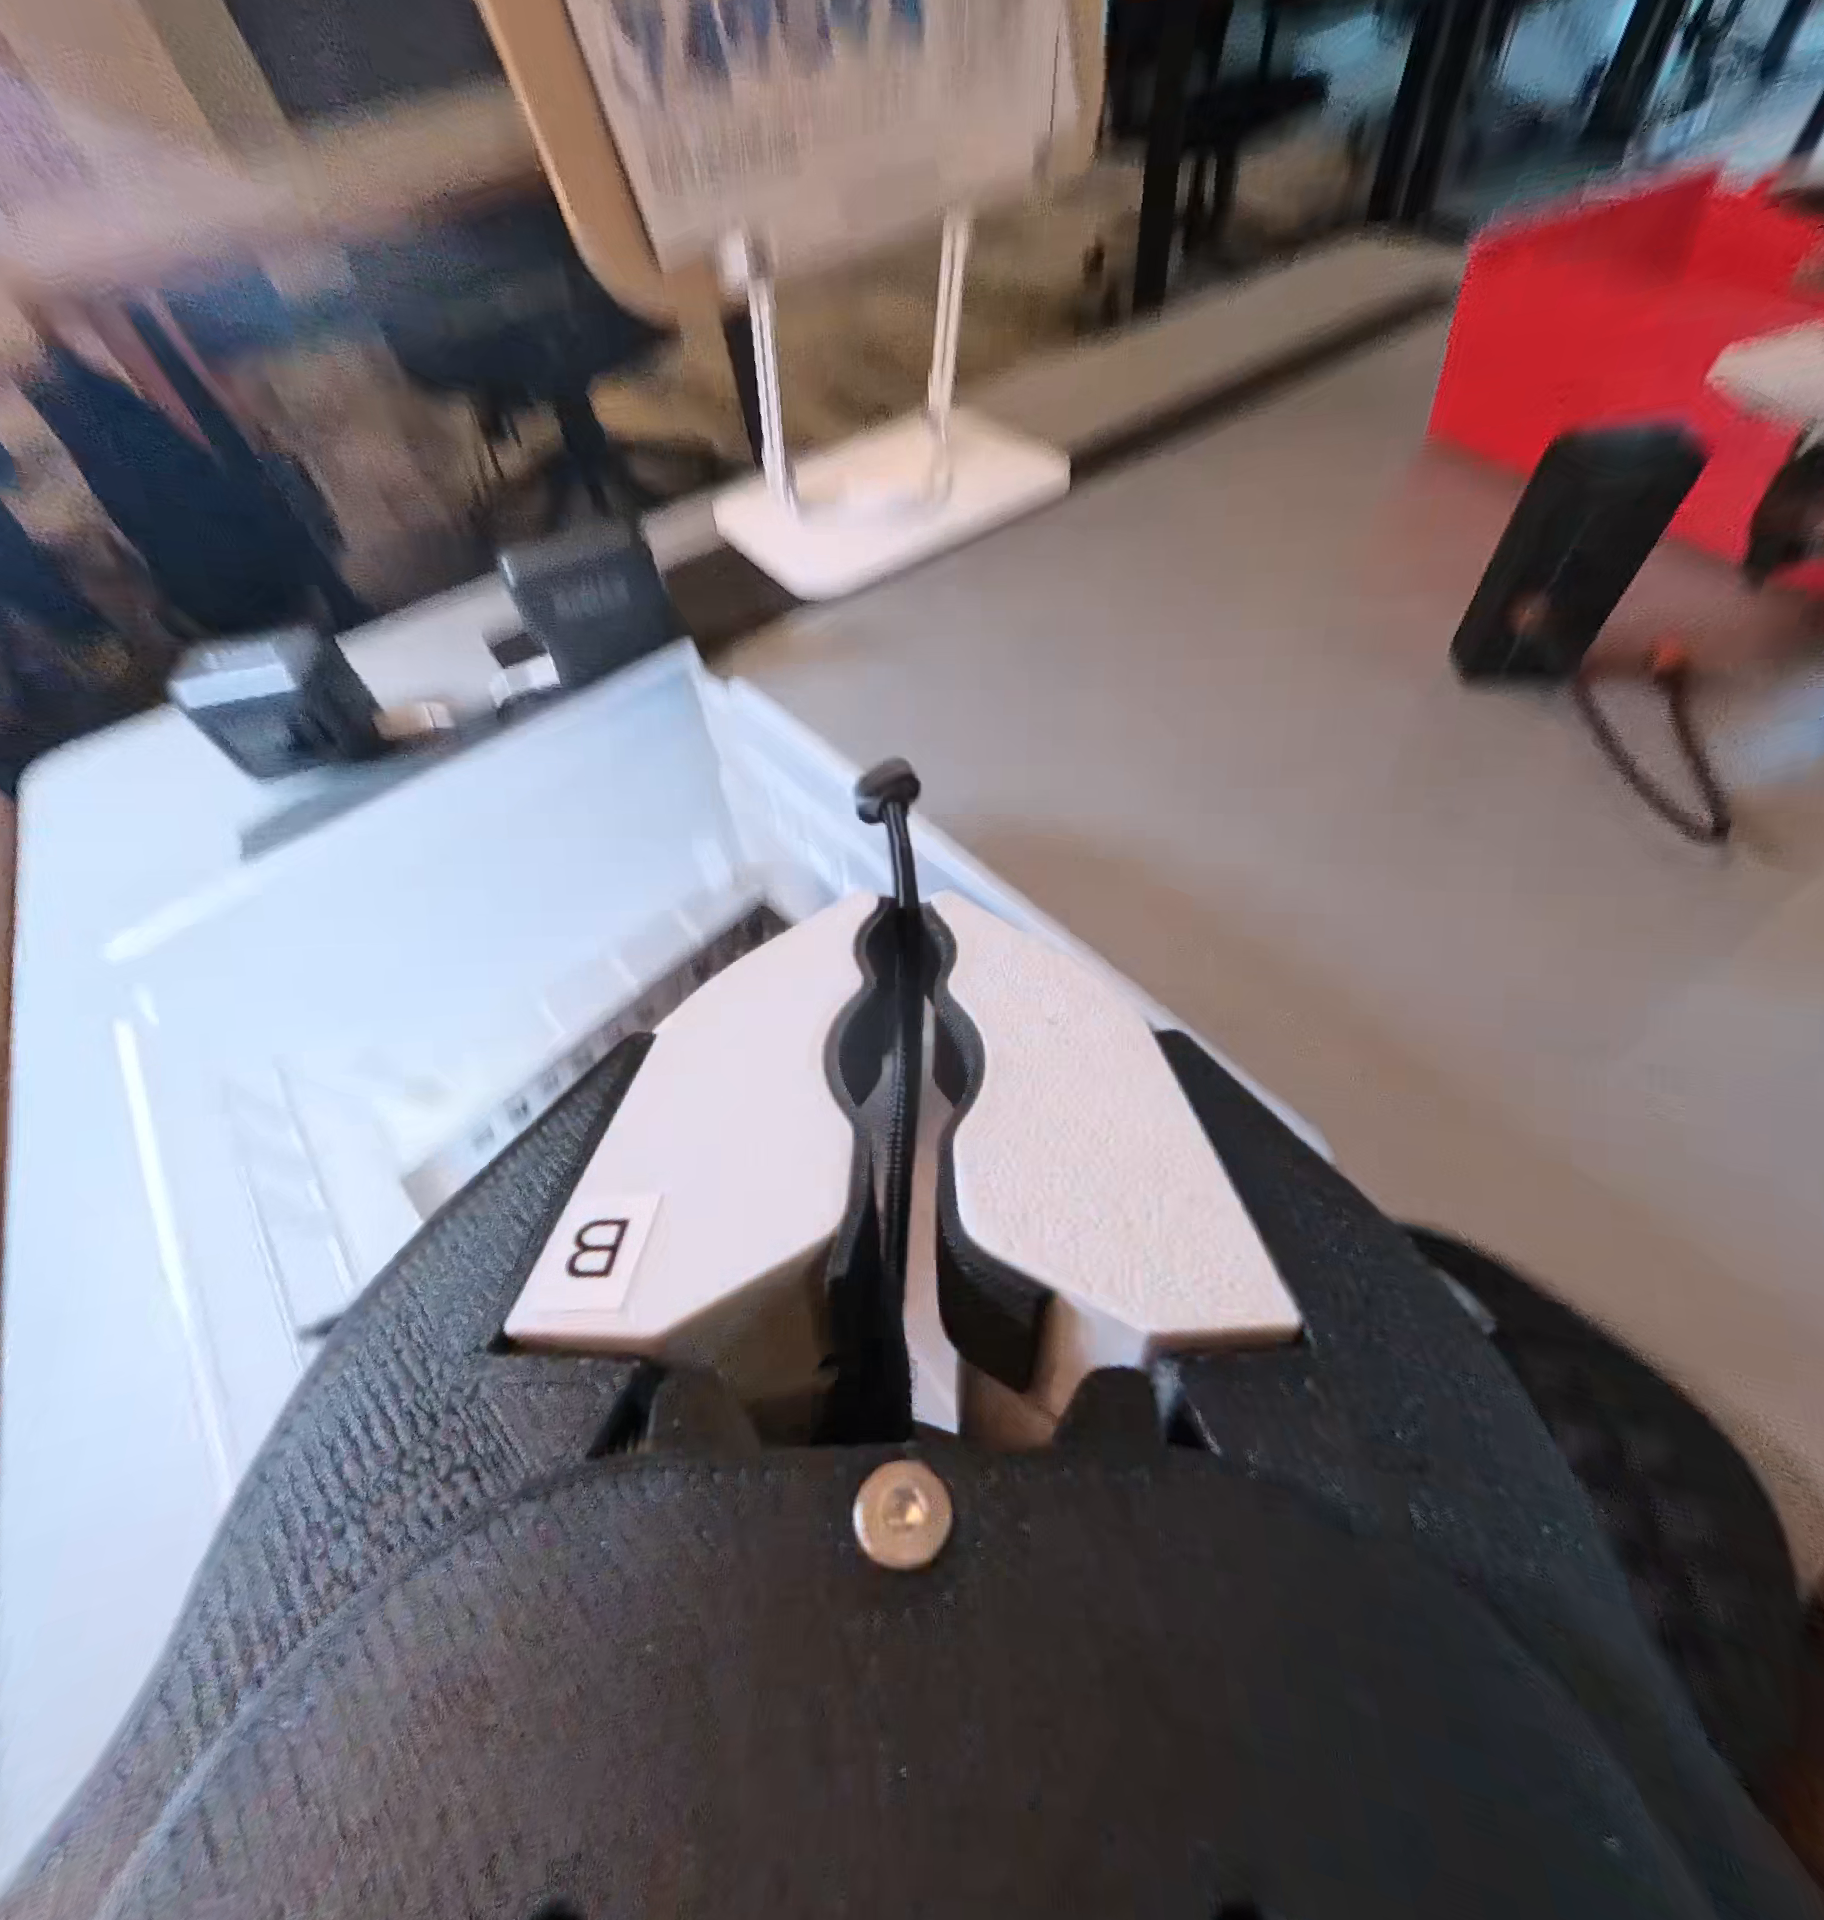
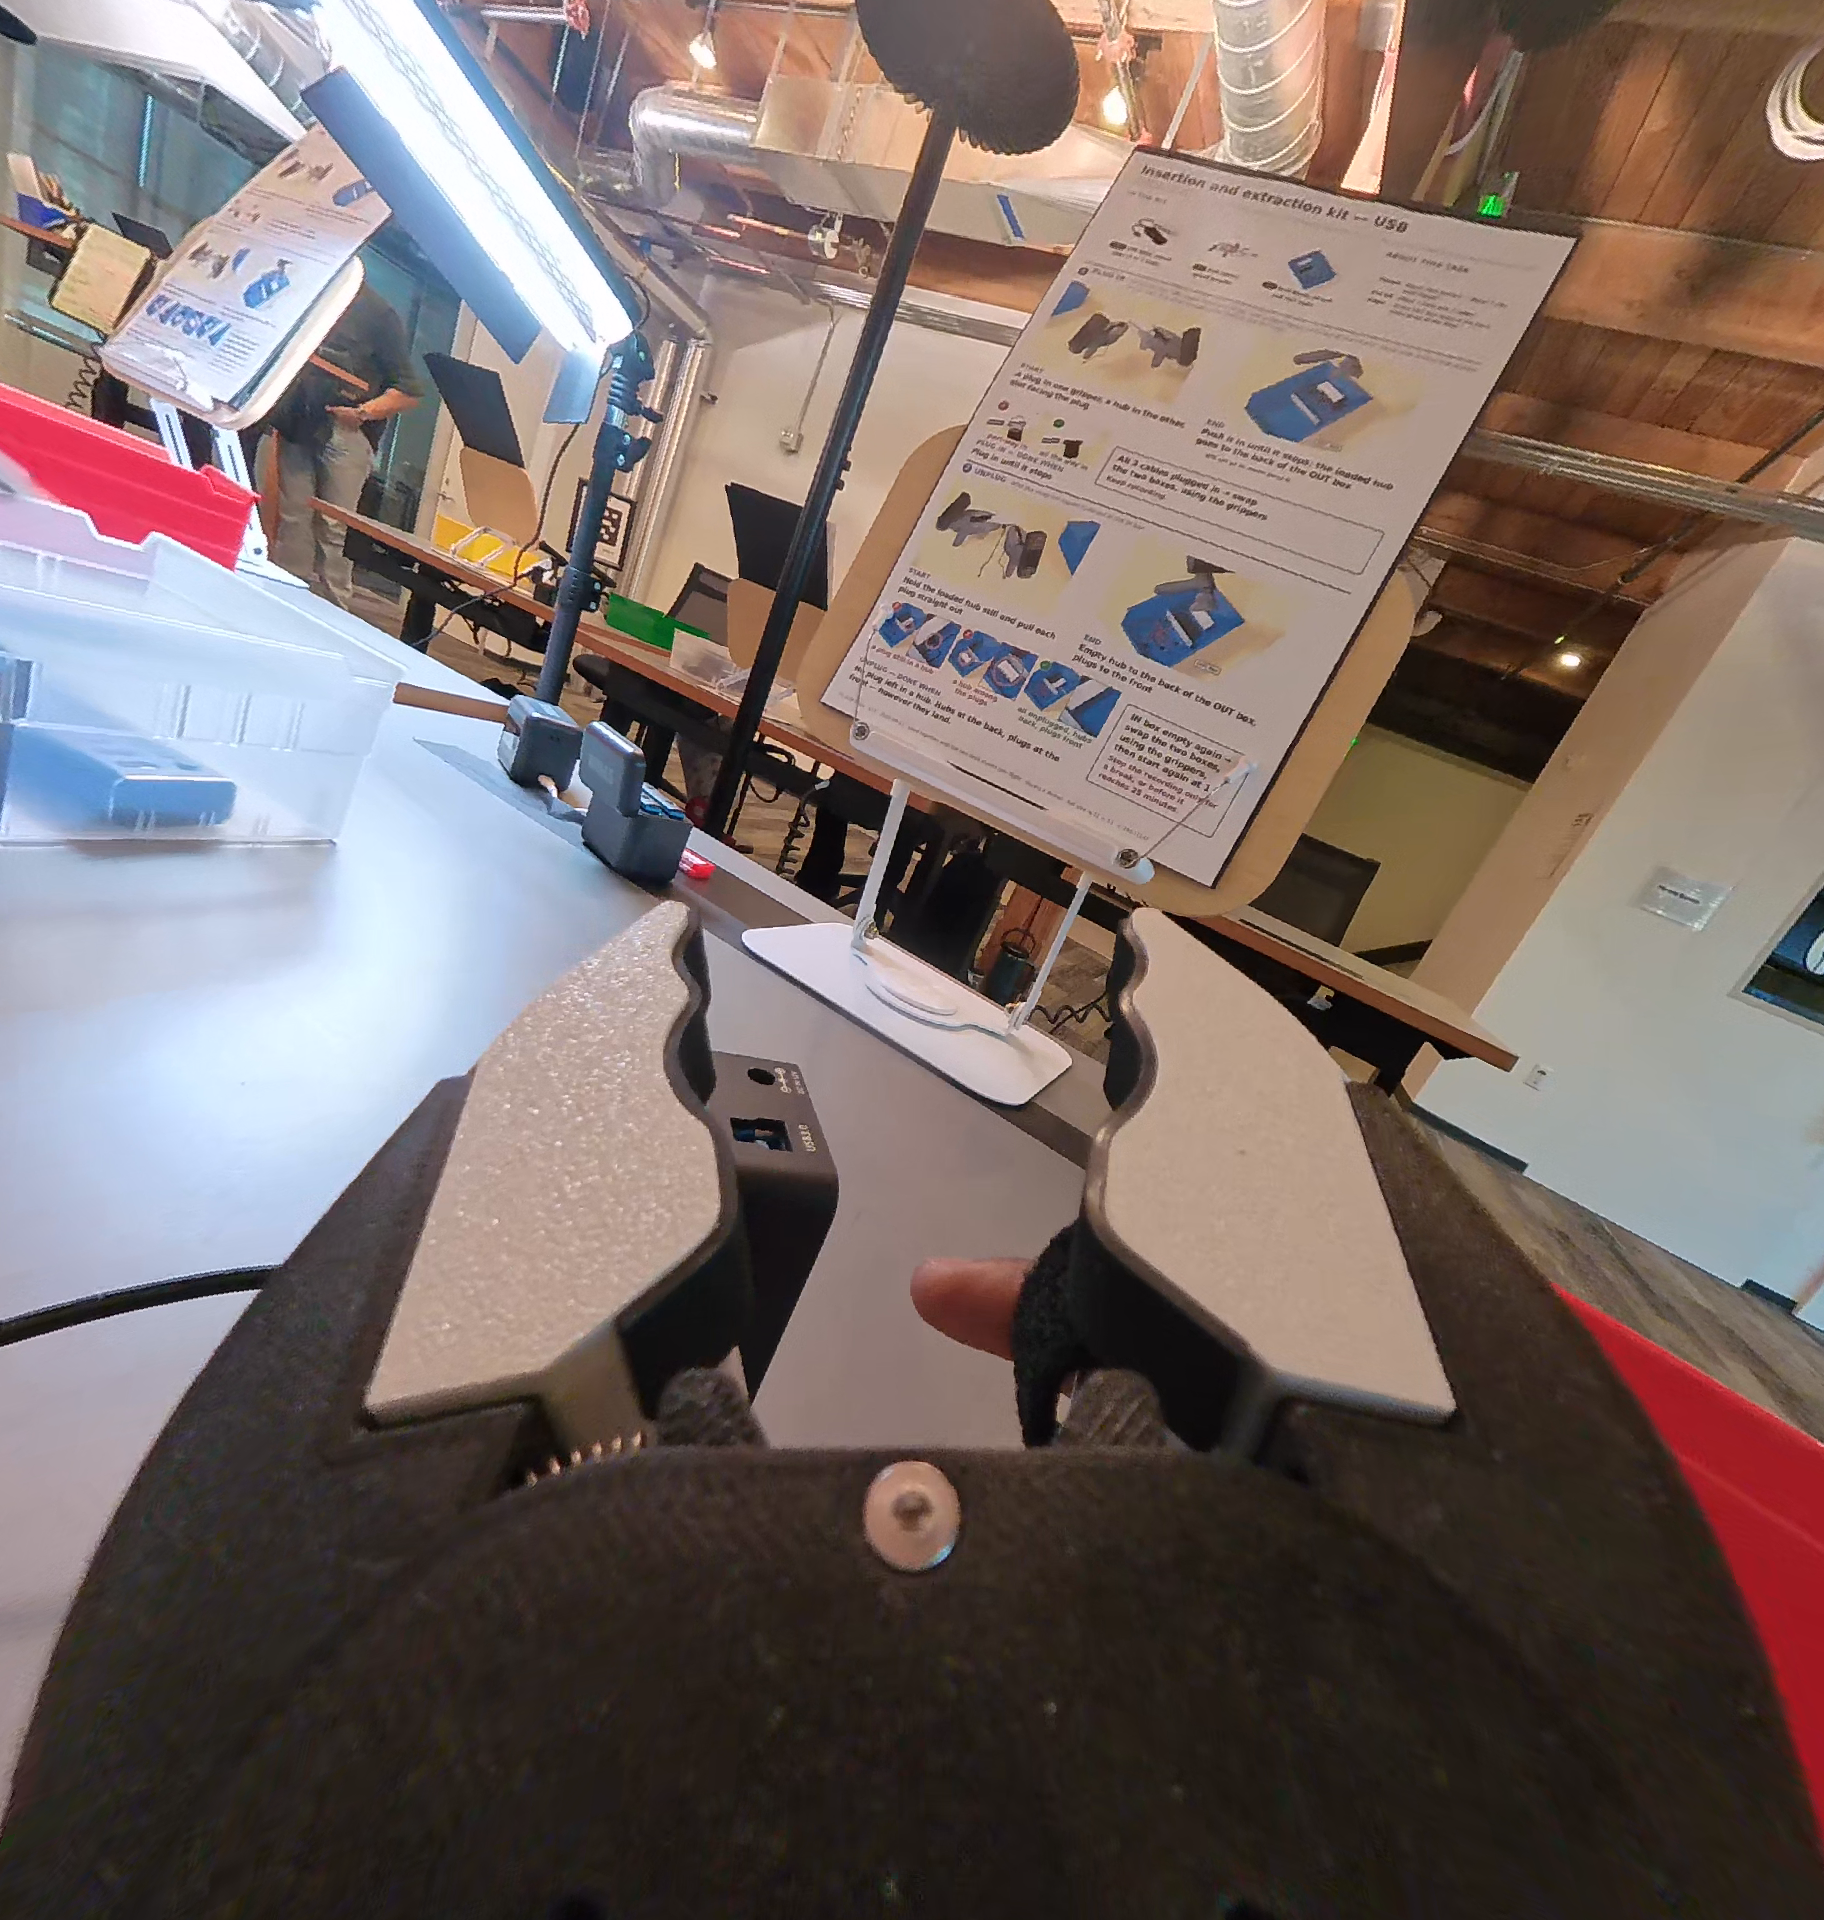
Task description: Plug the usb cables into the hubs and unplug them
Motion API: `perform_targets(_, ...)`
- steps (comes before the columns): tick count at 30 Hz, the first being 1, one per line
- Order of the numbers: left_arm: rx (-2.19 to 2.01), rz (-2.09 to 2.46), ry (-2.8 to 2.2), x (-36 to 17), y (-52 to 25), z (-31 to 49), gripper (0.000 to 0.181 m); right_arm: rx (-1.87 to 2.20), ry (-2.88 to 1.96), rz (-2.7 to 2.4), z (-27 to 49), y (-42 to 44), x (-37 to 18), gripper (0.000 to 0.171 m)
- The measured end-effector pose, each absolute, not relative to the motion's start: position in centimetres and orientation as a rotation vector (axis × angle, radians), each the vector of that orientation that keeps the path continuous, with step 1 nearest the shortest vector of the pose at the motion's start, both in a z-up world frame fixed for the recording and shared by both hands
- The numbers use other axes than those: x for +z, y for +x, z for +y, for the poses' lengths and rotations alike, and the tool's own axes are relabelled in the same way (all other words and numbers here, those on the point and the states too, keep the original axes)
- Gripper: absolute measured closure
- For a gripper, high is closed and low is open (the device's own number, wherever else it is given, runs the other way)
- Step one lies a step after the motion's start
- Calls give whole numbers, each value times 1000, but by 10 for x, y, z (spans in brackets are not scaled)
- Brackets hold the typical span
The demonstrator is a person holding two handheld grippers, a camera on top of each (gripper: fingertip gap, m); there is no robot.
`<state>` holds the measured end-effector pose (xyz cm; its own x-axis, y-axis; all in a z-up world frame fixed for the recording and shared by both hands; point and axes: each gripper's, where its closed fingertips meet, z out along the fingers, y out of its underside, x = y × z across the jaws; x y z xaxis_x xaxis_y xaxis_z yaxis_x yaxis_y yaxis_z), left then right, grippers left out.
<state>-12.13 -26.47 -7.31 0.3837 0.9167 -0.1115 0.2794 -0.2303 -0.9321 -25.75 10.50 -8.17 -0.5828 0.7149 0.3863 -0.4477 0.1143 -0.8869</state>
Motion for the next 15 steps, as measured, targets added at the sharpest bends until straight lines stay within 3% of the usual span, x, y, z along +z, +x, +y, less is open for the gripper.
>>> perform_targets(8, 1095, -658, -1362, 18, -121, -196, 177, 1661, -261, -1488, 103, -253, -79, 97)
perform_targets(15, 773, -418, -1242, 23, -125, -106, 178, 2097, -212, -1583, 83, -216, -63, 110)
